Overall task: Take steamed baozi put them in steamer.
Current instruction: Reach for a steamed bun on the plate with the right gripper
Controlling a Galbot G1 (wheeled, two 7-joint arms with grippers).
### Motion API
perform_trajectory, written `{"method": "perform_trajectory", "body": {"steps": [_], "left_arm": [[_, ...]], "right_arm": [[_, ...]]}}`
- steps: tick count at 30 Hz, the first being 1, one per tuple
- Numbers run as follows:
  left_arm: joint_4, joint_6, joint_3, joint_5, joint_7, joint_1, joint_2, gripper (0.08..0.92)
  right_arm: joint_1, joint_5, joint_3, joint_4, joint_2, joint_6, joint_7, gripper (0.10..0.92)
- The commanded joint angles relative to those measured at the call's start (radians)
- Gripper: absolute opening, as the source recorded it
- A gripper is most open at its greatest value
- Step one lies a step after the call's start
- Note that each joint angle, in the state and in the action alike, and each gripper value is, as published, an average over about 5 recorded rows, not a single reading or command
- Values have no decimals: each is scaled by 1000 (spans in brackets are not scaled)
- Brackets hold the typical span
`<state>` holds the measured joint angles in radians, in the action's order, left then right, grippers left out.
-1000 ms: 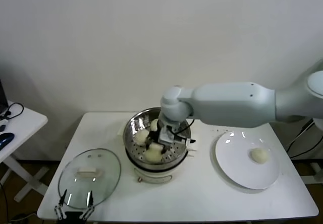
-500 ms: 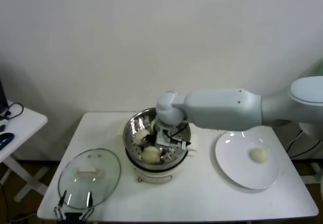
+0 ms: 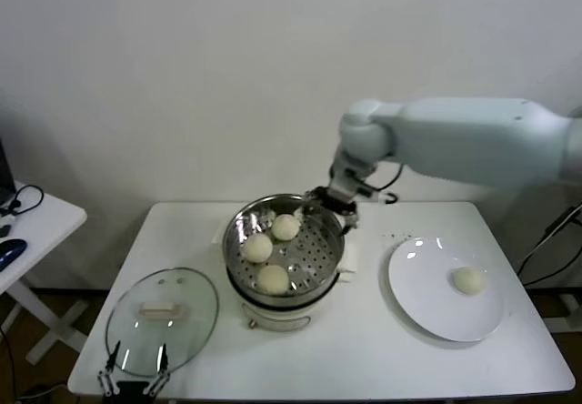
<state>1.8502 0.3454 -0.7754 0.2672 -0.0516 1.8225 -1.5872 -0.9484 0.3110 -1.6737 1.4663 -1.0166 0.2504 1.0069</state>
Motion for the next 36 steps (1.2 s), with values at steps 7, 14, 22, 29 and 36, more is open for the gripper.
{"method": "perform_trajectory", "body": {"steps": [7, 14, 22, 29, 36], "left_arm": [[16, 0, 9, -22, 1, -2, 6, 823], [28, -2, 4, -37, 2, 5, 9, 823], [12, -2, -8, -31, 1, 11, 9, 823], [11, -2, -9, -22, 2, 18, 4, 823], [9, -2, -22, -15, 3, 25, 4, 823]], "right_arm": [[73, 56, -245, -156, 615, -366, -2, 823], [411, -66, 68, -293, 609, -376, -57, 823], [549, -105, 204, -405, 500, -365, -94, 823], [666, -126, 310, -453, 436, -369, -89, 823], [711, -135, 334, -448, 408, -375, -87, 823]]}}
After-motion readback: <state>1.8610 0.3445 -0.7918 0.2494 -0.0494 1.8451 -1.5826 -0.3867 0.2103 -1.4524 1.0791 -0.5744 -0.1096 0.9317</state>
